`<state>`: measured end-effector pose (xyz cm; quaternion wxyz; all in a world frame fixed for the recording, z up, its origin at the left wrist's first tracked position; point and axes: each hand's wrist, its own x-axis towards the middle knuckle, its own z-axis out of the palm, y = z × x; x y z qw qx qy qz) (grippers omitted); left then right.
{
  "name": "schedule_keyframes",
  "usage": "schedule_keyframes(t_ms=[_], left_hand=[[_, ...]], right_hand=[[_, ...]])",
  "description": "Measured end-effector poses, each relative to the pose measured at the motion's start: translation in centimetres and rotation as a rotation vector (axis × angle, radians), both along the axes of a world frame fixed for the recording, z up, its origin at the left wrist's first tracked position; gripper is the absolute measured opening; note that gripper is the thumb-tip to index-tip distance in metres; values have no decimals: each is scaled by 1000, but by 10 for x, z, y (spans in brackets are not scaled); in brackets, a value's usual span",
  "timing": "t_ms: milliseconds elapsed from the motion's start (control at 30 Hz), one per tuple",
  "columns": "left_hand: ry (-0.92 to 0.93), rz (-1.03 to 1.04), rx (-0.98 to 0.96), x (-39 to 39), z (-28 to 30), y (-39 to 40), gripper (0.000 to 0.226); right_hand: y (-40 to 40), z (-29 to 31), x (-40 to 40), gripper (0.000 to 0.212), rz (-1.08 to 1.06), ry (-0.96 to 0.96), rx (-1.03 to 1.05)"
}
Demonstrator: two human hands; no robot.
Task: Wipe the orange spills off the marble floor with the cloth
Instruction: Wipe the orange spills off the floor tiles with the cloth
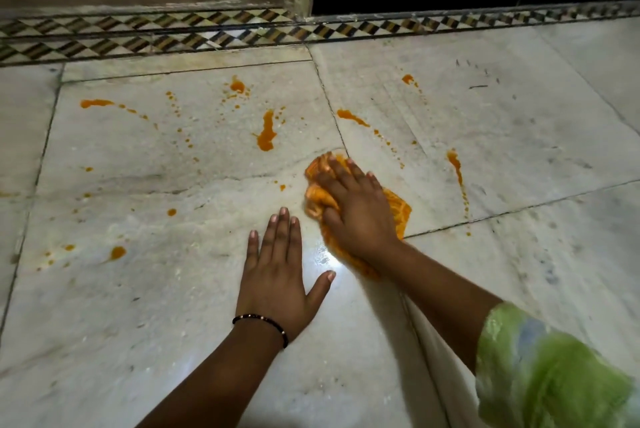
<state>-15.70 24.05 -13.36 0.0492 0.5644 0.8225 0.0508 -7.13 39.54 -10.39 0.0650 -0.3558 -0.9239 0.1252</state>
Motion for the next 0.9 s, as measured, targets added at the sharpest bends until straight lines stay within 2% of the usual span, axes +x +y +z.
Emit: schedule_keyframes(t_ms=[100,167,233,300,367,400,467,533,600,667,733,800,900], left_hand=[[-1,-11,9,-1,1,0,88],[2,-11,23,-1,0,-1,88],[0,-2,35,-1,-1,-1,88],[0,-1,28,0,-2,-1,88],[17,-5,25,-2,-2,-2,88],[27,-14,18,-1,-1,-1,88],[34,-22,0,0,1,0,88],[29,-19,-6,1,3,0,86],[18,-27,2,1,5,-1,85],[4,-63,35,2,7,3,82],[-33,-135,76,6,11,15,76],[-63,-203,102,16,13,35,75],[-56,-223,57,26,6,54,82]], right_hand=[[-35,-1,52,61,122,64,-20],[-43,-4,102,59,119,109,-9],[-32,-3,143,59,-22,133,-7],[-9,0,154,62,-251,117,-8],[15,2,130,65,-419,79,12],[22,1,112,65,-433,61,22],[20,-1,70,62,-320,55,21],[-4,-3,46,60,-119,58,20],[-32,-2,60,58,28,63,-11],[-47,-3,103,56,66,109,-24],[-47,-6,148,54,-19,154,-4],[-27,-7,172,53,-202,165,21],[27,-3,149,56,-436,105,48]])
